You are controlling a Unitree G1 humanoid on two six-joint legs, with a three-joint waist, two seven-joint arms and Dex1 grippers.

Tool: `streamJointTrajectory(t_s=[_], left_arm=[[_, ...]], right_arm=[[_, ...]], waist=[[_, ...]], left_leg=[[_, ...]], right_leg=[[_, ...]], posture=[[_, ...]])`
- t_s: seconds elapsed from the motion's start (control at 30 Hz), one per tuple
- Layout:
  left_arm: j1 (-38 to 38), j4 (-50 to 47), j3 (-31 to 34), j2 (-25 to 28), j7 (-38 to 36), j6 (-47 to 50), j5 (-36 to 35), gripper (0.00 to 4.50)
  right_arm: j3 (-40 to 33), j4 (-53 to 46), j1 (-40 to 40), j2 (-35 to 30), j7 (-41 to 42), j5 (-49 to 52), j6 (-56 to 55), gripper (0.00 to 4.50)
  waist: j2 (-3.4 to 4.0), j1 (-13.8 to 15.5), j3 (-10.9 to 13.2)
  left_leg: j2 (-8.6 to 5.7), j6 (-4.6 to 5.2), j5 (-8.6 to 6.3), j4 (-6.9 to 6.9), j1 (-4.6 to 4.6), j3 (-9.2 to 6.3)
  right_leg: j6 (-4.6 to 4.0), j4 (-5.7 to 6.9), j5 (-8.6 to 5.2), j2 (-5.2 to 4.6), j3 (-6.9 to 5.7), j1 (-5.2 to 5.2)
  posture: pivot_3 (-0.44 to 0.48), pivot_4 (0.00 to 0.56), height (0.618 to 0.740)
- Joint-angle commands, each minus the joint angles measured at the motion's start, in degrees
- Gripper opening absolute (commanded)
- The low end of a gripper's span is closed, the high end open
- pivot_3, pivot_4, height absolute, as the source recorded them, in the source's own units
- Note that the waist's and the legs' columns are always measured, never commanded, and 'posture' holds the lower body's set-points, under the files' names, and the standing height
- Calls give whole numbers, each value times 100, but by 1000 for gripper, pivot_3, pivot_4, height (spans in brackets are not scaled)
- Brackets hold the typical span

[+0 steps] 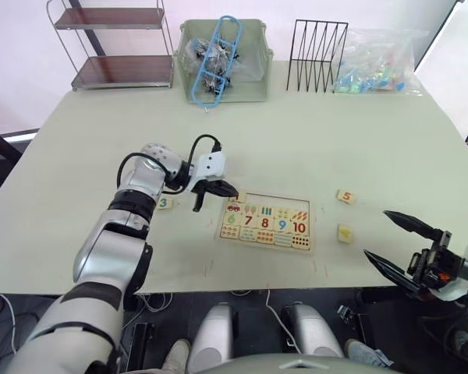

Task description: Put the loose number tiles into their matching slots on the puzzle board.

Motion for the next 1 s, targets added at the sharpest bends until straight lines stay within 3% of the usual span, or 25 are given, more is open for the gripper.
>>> streamJointTrajectory(t_s=[0.03, 0.27, 0.57, 0.8, 1.0], left_arm=[[-42, 159, -84, 57, -25, -85, 176, 28], [-133, 218, 52, 5, -121, -90, -6, 28], [-84, -292, 666, 11, -26, 779, -645, 28], [719, -2016, 1239, 407, 286, 2290, -1297, 28], [1816, -3376, 1736, 792, 1065, 2998, -1611, 28]], right_arm=[[-99, -137, 21, -56, -23, 60, -52, 4500], [-82, -156, 29, -43, -44, 64, -56, 4500], [-133, -42, -16, -74, -111, 118, 68, 4500], [-309, 310, -160, -160, -286, 48, 114, 4500], [-459, 877, -677, -279, -207, 145, 46, 4500]], waist=[[0, 0, 0], [0, 0, 0], [0, -3, 0], [3, -33, 2], [11, -1, 4]], left_leg=[[0, 0, 0, 0, 0, 0], [0, 0, 0, 0, 2, -2], [0, 0, 0, 1, -2, -6], [3, 0, 0, 1, 0, -11], [6, 0, 0, -1, 8, -23]], right_leg=[[0, 0, 0, 0, 0, 0], [0, 0, 0, 0, -1, 2], [0, 0, 0, 0, -6, 1], [-1, 1, 0, 0, -3, 1], [-1, 3, 0, 0, 4, 1]], posture=[[0, 150, 740], [0, 150, 740], [0, 150, 740], [0, 150, 740], [0, 150, 740]])
